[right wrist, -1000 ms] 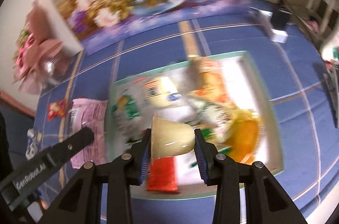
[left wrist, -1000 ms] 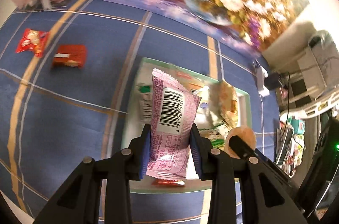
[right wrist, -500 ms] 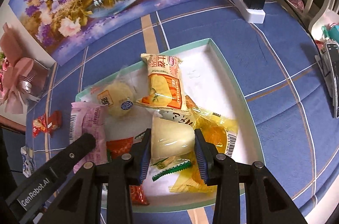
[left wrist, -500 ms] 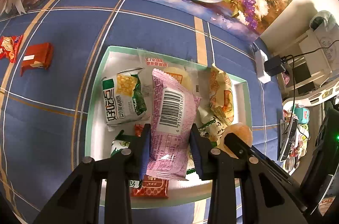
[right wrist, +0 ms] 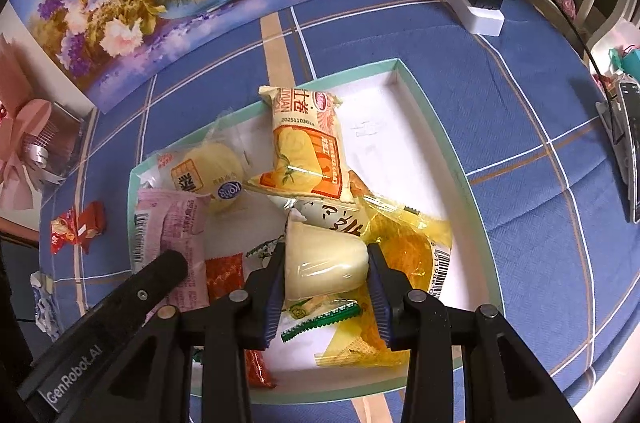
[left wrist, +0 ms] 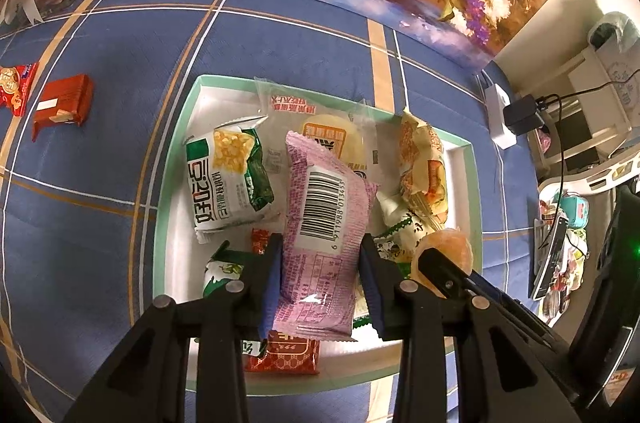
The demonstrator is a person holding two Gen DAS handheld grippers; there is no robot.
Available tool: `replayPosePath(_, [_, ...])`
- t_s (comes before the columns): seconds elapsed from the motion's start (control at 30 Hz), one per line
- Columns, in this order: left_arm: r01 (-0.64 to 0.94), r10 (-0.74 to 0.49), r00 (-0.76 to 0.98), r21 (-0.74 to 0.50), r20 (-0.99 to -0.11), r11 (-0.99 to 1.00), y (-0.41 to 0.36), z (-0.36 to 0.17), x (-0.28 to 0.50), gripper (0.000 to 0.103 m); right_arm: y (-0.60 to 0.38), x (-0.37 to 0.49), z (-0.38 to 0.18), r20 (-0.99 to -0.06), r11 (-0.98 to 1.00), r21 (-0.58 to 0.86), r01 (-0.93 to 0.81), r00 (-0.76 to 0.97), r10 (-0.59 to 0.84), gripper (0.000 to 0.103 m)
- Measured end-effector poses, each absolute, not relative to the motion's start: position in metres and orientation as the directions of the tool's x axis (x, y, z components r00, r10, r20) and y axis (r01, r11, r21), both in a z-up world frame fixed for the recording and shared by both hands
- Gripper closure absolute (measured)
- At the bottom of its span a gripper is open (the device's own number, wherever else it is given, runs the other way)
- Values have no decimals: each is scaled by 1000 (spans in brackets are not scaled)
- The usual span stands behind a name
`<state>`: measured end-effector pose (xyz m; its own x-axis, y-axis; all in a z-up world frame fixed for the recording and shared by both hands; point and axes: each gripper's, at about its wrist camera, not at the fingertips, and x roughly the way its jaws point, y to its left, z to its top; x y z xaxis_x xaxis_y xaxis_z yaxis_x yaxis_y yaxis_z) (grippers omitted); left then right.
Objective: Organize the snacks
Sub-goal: 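Open both tools to drop the pink packet and pudding cup into the tray, then withdraw both tools toward the red snack packet and red wafer box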
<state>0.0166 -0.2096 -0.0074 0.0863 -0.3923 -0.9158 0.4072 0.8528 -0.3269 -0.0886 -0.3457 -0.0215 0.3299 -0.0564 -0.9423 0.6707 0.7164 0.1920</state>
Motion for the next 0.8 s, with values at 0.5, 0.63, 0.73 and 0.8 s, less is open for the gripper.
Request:
replayPosePath(0.5, [395,-410,149,-326,-900,859,-195,16,18,60,-338,-85,-5,-933,751,169,638,349,-87,62])
replayPosePath(0.63, [370,-348,203,-257,-915,893,-185,19,22,47,-333,-84,0,-930,762,163,626,356,-93,61])
replayPosePath(0.73, [347,-280,243,-186,-929,919,-177,18,25,45,-330,-83,0,-931,770,156,618,352,-94,52])
replayPosePath(0.8, [330,-231,273,-135,-934,934,-171,17,28,42,-328,-81,-1,-933,777,146,613,346,-98,47])
